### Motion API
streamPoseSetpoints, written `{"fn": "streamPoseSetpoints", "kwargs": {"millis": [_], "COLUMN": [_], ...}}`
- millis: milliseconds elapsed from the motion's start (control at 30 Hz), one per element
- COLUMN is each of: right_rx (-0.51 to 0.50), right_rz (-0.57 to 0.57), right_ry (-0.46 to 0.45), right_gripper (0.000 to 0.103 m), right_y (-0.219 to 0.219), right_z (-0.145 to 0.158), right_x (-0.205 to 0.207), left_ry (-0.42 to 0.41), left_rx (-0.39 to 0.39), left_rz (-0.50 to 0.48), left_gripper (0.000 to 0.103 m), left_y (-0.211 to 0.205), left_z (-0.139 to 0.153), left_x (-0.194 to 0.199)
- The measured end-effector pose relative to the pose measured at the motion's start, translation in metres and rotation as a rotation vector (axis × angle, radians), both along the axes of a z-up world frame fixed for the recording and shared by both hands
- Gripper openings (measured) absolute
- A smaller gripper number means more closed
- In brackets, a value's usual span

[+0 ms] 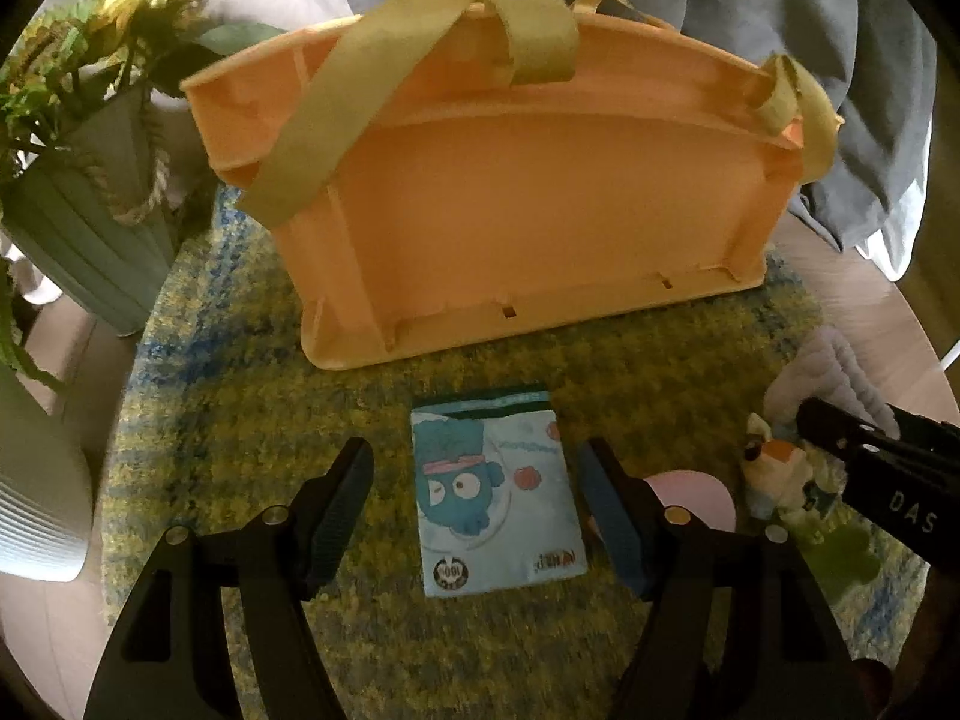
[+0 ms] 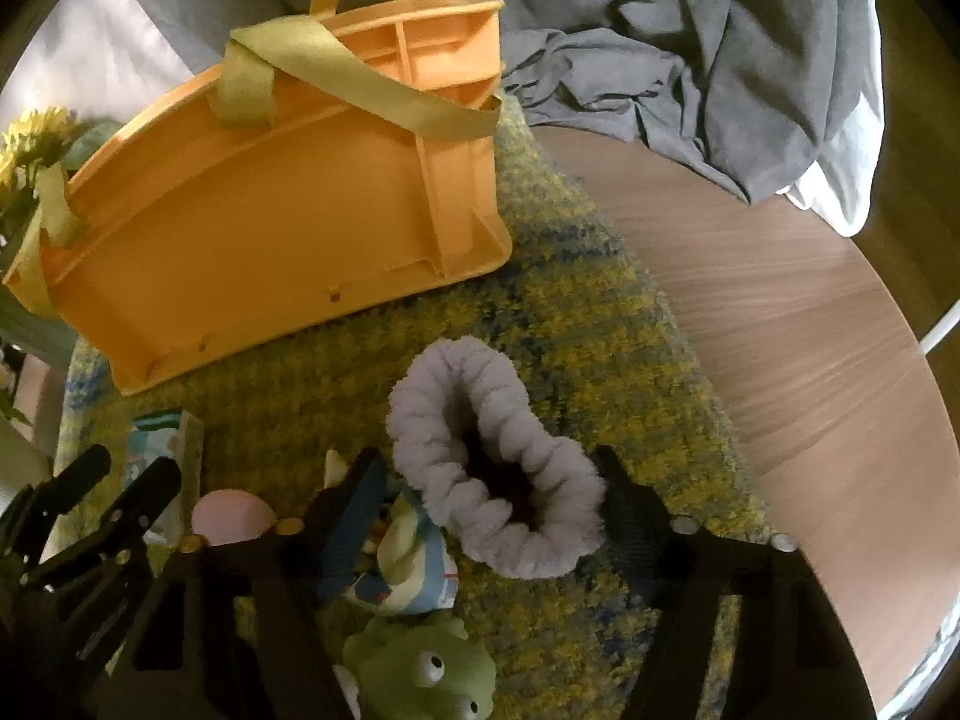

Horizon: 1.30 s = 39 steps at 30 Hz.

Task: Organize soft objects
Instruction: 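Grasp the tissue pack with the left tool while the right tool grasps the lavender scrunchie, then lift the tissue pack and scrunchie over the orange crate with both tools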

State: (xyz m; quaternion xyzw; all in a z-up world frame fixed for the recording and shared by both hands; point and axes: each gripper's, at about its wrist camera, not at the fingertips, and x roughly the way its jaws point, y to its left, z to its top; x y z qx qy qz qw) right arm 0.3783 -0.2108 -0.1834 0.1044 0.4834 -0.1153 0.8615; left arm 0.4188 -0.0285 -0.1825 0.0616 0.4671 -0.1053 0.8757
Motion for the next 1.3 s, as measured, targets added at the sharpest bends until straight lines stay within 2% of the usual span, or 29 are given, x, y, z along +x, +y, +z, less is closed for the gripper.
{"fn": "streamPoseSetpoints", "kwargs": {"millis": [67, 100, 133, 200, 333, 567, 767, 1300], "right_rx": [-0.012, -0.015, -0.015, -0.022, -0.029, -0.052, -0.065, -0.052], "right_rz": [0.002, 0.004, 0.008, 0.016, 0.023, 0.010, 0.002, 0.029], "right_ry": [0.002, 0.000, -0.002, -0.006, -0.012, -0.061, -0.119, -0.279], "right_gripper": [0.052, 0.049, 0.044, 0.038, 0.032, 0.031, 0.031, 0.031], "right_y": [-0.001, -0.001, -0.001, 0.000, 0.004, 0.009, 0.015, 0.042], "right_z": [-0.001, -0.001, -0.001, 0.000, 0.002, 0.016, 0.033, 0.088], "right_x": [0.002, 0.003, 0.003, 0.002, -0.002, -0.014, -0.025, -0.051], "left_ry": [0.003, 0.004, 0.005, 0.011, -0.010, -0.061, -0.103, -0.326], "left_rx": [-0.001, -0.001, -0.001, -0.009, -0.002, -0.027, -0.083, -0.147], "left_rz": [-0.003, -0.007, -0.009, -0.020, -0.036, -0.053, -0.074, -0.104], "left_gripper": [0.069, 0.066, 0.058, 0.054, 0.053, 0.053, 0.053, 0.053], "left_y": [-0.002, -0.002, -0.002, -0.002, -0.002, 0.001, 0.009, 0.030], "left_z": [-0.002, -0.002, -0.003, -0.005, -0.003, 0.015, 0.040, 0.114], "left_x": [0.002, 0.002, 0.002, 0.003, -0.001, -0.012, -0.018, -0.048]}}
